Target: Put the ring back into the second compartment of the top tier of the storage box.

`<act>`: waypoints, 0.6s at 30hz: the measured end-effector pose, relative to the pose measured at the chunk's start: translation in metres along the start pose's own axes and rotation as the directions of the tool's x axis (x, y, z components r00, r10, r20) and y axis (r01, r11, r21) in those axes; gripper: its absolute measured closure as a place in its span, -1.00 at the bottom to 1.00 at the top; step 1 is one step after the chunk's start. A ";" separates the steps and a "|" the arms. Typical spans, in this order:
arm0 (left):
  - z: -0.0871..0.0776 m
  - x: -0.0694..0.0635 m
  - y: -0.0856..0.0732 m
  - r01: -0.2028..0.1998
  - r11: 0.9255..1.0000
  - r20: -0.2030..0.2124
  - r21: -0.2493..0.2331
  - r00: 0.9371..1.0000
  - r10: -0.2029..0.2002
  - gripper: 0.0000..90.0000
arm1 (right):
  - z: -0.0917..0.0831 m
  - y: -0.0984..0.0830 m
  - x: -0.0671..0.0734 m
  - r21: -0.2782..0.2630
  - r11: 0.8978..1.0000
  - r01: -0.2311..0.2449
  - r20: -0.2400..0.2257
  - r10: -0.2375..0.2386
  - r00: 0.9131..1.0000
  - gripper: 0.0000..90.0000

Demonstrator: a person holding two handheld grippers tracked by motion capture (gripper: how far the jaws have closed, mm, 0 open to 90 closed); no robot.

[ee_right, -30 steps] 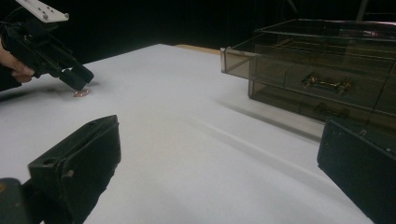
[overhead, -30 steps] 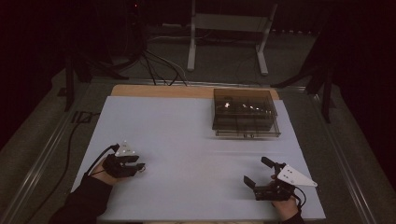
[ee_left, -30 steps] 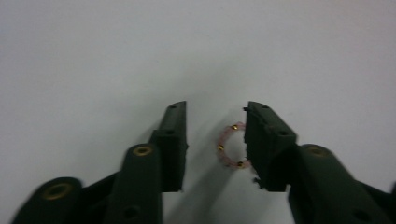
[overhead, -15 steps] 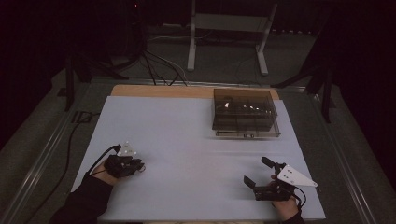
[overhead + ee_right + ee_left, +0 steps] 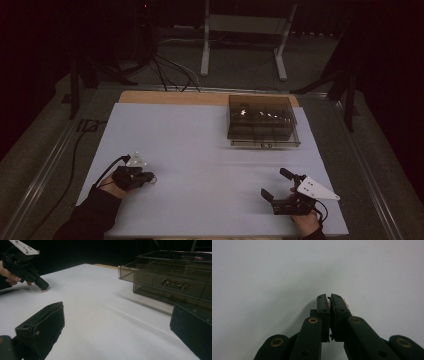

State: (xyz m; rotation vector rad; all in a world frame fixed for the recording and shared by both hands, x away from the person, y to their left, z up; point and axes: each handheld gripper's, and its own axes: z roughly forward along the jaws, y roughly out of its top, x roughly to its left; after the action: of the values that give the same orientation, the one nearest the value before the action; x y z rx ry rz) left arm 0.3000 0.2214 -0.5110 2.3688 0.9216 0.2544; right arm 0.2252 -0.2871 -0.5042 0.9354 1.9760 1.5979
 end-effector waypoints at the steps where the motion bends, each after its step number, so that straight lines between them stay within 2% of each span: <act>1: 0.000 0.000 0.000 0.000 1.000 -0.002 0.001 1.000 0.000 0.96 | 0.000 0.000 0.000 0.000 1.000 0.000 0.001 0.000 1.000 -1.00; 8: -0.001 -0.003 0.001 -0.020 1.000 -0.010 0.001 1.000 0.020 0.97 | 0.000 0.000 0.000 -0.001 1.000 -0.001 0.002 0.001 1.000 -1.00; 18: -0.010 -0.003 0.003 -0.005 0.999 -0.006 -0.033 1.000 0.005 0.96 | 0.000 0.000 0.000 0.001 1.000 -0.002 0.001 0.002 1.000 -1.00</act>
State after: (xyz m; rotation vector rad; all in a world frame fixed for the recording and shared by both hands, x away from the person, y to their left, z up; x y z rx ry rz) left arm 0.2957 0.2220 -0.5016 2.3420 0.9076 0.2761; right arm 0.2253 -0.2872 -0.5044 0.9383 1.9754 1.5975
